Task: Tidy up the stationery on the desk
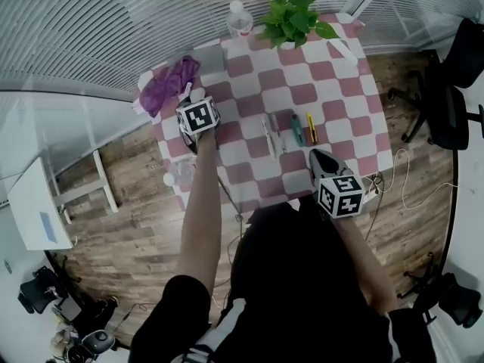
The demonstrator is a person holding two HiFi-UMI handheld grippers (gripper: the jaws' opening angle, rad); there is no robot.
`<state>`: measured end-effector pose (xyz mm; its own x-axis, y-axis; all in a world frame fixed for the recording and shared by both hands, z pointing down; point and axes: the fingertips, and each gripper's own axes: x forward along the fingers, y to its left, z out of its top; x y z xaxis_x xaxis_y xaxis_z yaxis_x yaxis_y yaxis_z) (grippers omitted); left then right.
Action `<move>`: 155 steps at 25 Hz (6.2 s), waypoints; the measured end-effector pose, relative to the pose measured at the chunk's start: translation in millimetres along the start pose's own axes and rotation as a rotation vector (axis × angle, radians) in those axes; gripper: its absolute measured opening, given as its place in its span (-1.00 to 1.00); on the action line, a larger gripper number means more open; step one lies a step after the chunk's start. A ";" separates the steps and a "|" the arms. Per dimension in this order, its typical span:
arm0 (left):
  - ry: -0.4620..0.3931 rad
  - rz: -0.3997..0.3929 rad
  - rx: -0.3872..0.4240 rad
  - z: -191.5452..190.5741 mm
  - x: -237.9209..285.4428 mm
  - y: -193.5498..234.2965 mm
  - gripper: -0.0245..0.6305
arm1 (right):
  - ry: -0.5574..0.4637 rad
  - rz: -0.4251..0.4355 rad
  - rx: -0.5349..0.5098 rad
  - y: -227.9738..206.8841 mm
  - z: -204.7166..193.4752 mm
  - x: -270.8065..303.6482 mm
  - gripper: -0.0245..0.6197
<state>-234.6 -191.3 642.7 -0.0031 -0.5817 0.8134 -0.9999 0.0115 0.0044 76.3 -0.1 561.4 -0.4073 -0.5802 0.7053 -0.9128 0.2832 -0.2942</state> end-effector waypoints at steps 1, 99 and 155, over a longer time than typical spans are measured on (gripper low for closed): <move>0.013 0.020 0.030 -1.9 3.3 4.9 -0.19 | -0.002 0.007 -0.005 3.1 4.5 3.4 -0.86; 0.176 -0.286 -0.323 -146.7 -70.1 -165.0 -0.66 | 0.039 0.134 -0.054 -26.4 -4.4 -29.0 -0.86; 0.066 -0.477 -0.033 -114.8 -132.2 -155.6 -0.60 | -0.082 0.016 0.104 -7.6 4.3 -15.2 -0.86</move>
<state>-77.2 -22.8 601.3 0.4573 -0.4759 0.7512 -0.8888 -0.2178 0.4031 89.3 3.3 550.2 -0.4191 -0.6383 0.6457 -0.9025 0.2148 -0.3734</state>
